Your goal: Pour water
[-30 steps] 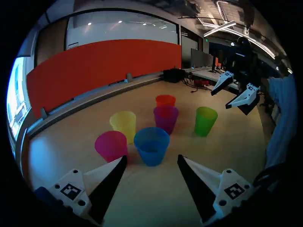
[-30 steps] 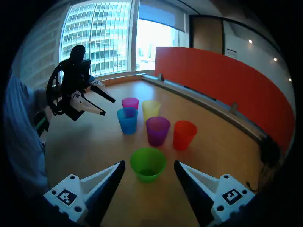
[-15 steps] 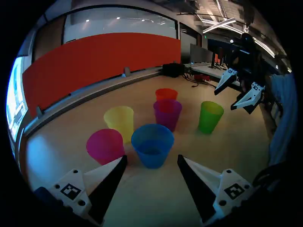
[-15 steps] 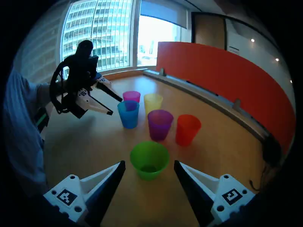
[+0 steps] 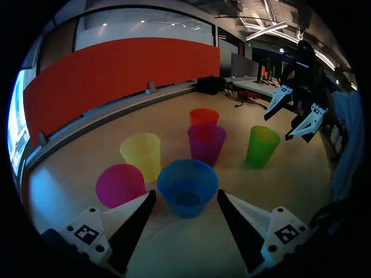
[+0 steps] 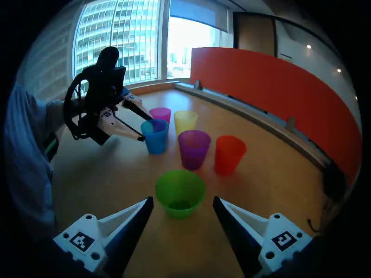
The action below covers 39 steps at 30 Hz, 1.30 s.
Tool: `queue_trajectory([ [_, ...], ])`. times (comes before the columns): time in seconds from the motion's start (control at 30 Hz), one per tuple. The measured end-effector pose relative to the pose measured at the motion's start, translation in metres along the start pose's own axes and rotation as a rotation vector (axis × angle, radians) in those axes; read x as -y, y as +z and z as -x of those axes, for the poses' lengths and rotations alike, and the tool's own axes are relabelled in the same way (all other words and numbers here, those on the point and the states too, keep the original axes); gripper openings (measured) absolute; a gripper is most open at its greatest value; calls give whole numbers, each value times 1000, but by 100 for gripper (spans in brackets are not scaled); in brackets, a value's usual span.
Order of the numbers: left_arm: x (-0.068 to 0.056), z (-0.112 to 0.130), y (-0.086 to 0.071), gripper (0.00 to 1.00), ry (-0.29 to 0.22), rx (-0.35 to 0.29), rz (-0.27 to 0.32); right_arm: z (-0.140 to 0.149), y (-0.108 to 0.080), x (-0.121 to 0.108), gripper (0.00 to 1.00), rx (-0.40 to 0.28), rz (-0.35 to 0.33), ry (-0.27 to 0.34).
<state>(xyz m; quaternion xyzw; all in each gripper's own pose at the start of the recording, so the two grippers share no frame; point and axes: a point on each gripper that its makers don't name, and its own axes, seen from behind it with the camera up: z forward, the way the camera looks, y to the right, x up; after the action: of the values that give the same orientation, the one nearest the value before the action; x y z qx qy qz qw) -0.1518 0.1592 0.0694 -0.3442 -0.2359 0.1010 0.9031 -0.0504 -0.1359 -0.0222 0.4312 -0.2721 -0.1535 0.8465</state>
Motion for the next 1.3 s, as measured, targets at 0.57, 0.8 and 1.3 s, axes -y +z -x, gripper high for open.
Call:
queue_trajectory([
  [0.57, -2, -5, 19, 99, 29, 8, 19, 3, 3, -4, 100, 7, -3, 12],
  [0.8, 0, -5, 21, 94, 36, 20, 4, 2, 3, -4, 100, 4, -3, 16],
  [1.3, 0, -4, 20, 88, 38, 30, 5, 6, 9, 0, 100, 7, -8, 18],
])
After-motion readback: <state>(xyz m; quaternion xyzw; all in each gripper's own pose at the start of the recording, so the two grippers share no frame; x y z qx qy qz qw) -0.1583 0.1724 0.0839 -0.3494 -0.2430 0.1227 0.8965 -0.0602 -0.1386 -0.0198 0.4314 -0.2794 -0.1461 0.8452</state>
